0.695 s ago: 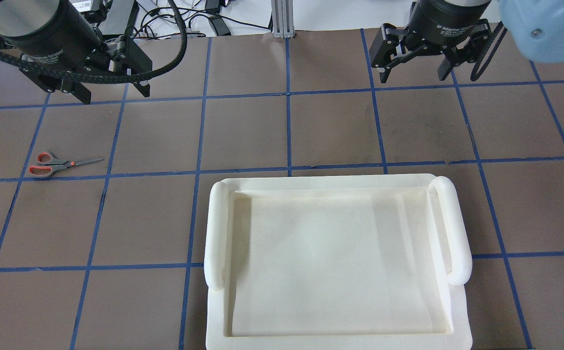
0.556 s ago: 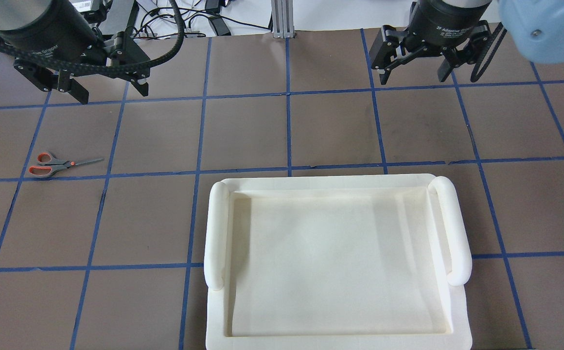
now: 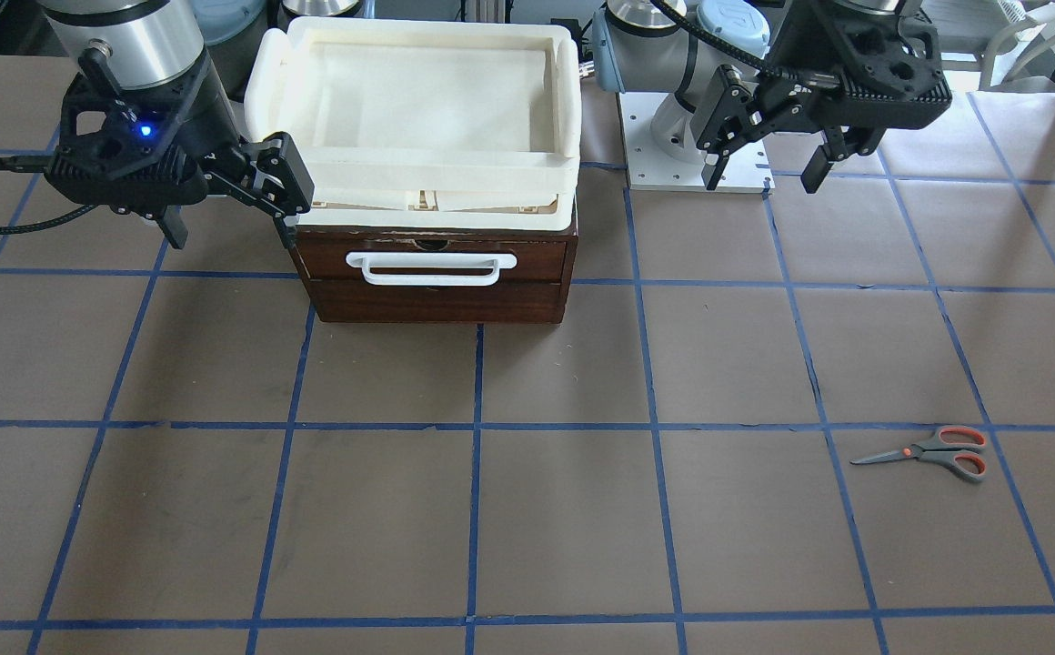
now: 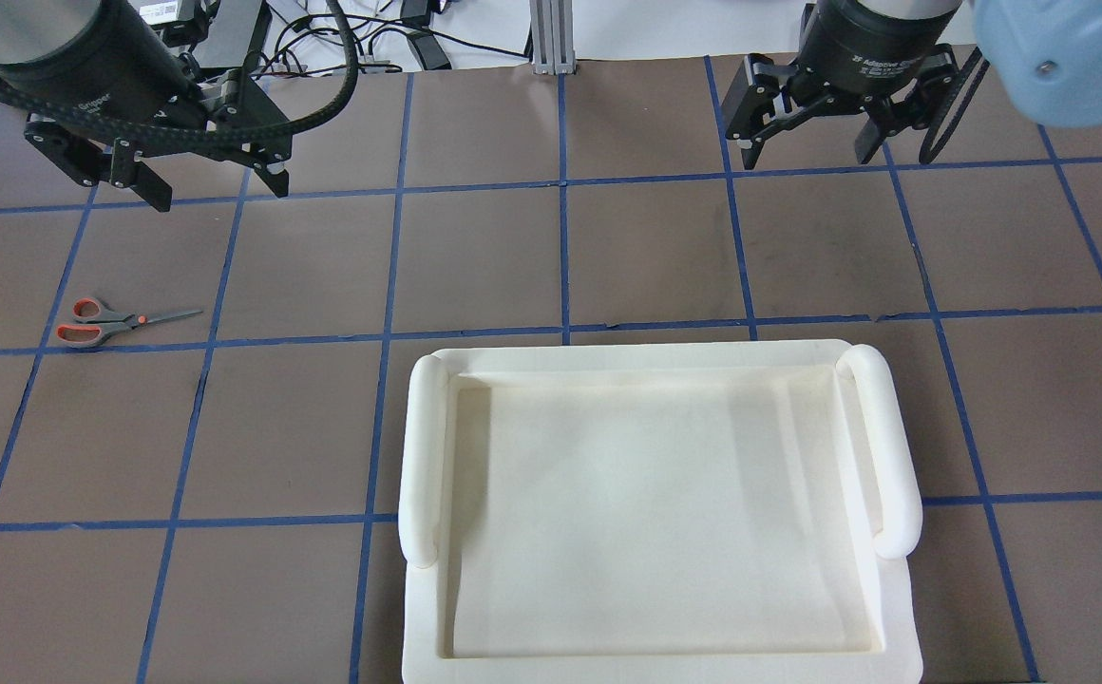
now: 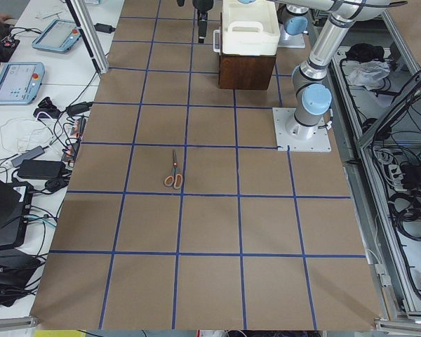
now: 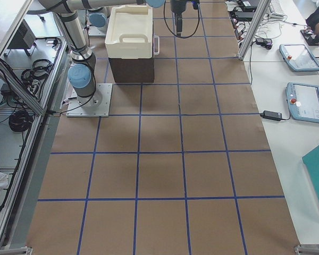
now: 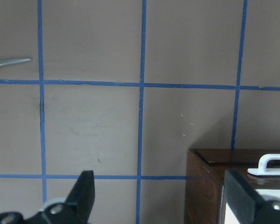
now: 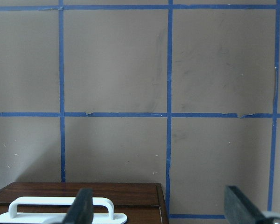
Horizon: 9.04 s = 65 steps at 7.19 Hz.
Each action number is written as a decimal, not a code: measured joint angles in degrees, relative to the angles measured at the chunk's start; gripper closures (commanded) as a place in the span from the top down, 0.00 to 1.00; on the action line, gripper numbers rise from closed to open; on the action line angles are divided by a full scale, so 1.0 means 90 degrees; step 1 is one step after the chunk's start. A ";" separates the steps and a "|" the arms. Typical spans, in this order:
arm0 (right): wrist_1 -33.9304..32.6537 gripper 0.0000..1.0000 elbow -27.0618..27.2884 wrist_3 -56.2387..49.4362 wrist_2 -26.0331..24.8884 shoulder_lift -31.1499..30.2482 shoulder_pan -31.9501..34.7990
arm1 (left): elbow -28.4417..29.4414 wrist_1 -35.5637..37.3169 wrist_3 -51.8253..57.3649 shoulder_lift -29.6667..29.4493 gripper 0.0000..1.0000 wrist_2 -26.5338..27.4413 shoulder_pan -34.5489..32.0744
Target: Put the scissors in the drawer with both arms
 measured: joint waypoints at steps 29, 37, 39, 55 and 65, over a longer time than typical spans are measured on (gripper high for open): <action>-0.1258 0.62 0.0577 -0.8585 0.0323 0.2013 0.1471 | -0.1070 0.4457 1.3122 -0.4039 0.94 0.0248 0.3504; -0.1591 0.65 -0.0472 -0.8695 0.0316 0.2910 0.1195 | -0.1103 0.4529 1.3195 -0.4091 0.48 0.0153 0.3531; -0.1691 0.65 -0.0509 -0.8760 0.0328 0.2949 0.1146 | -0.1106 0.4522 1.3202 -0.4086 0.47 0.0152 0.3530; -0.2070 0.89 -0.0776 -0.8801 0.0352 0.3218 0.1139 | -0.1082 0.4350 1.3259 -0.3762 0.34 0.0174 0.3489; -0.2014 1.00 -0.0774 -0.8614 0.0253 0.2854 0.1122 | -0.1088 0.4422 1.3234 -0.4058 0.71 0.0191 0.3521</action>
